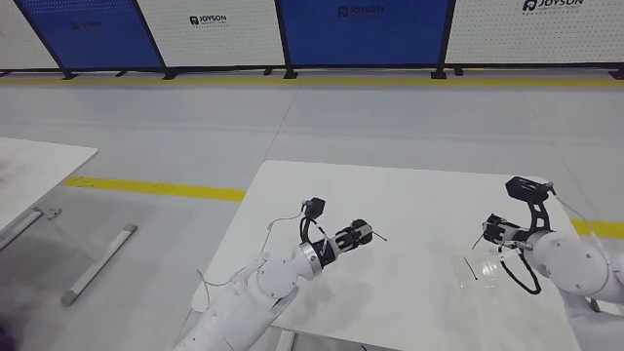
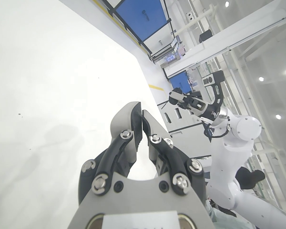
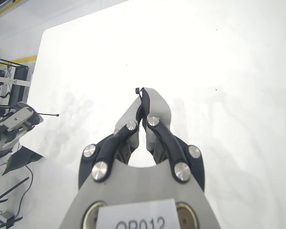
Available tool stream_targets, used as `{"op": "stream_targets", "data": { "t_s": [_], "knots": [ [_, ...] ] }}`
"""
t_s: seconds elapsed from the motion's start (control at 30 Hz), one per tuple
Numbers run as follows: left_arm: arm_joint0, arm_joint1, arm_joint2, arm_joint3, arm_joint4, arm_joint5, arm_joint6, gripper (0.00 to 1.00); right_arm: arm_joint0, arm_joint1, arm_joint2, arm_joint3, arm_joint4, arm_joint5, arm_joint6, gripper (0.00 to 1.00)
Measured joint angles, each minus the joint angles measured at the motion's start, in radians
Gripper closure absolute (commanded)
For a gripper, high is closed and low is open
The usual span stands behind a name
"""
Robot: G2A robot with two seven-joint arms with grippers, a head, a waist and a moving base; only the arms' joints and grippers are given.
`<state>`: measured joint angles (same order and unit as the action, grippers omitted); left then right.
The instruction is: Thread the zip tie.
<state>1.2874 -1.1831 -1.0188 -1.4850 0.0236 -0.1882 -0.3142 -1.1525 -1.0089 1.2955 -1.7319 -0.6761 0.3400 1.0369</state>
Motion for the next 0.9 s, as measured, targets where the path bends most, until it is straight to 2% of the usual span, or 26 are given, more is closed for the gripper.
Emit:
{"op": "stream_targets", "data": {
  "t_s": [0.1,0.17,0.23,0.3,0.5,0.57,0.9],
  "knots": [
    [0.000,0.000,0.000,0.000,0.000,0.000,0.000,1.00,-0.002,0.000,0.000,-0.001,0.002,-0.001,-0.002,1.00],
    [0.000,0.000,0.000,0.000,0.000,0.000,0.000,1.00,-0.016,-0.004,0.009,-0.015,0.040,-0.011,-0.038,1.00],
    [0.000,0.000,0.000,0.000,0.000,0.000,0.000,1.00,-0.053,-0.011,0.034,-0.045,0.149,-0.021,-0.121,1.00],
    [0.000,0.000,0.000,0.000,0.000,0.000,0.000,1.00,-0.101,-0.016,0.038,-0.086,0.206,-0.022,-0.199,1.00],
    [0.000,0.000,0.000,0.000,0.000,0.000,0.000,1.00,-0.239,-0.022,0.041,-0.219,0.214,0.001,-0.345,1.00],
    [0.000,0.000,0.000,0.000,0.000,0.000,0.000,1.00,-0.269,-0.024,0.039,-0.231,0.215,0.000,-0.371,1.00],
    [0.000,0.000,0.000,0.000,0.000,0.000,0.000,1.00,-0.271,-0.024,0.039,-0.230,0.214,-0.001,-0.373,1.00]
  ]
}}
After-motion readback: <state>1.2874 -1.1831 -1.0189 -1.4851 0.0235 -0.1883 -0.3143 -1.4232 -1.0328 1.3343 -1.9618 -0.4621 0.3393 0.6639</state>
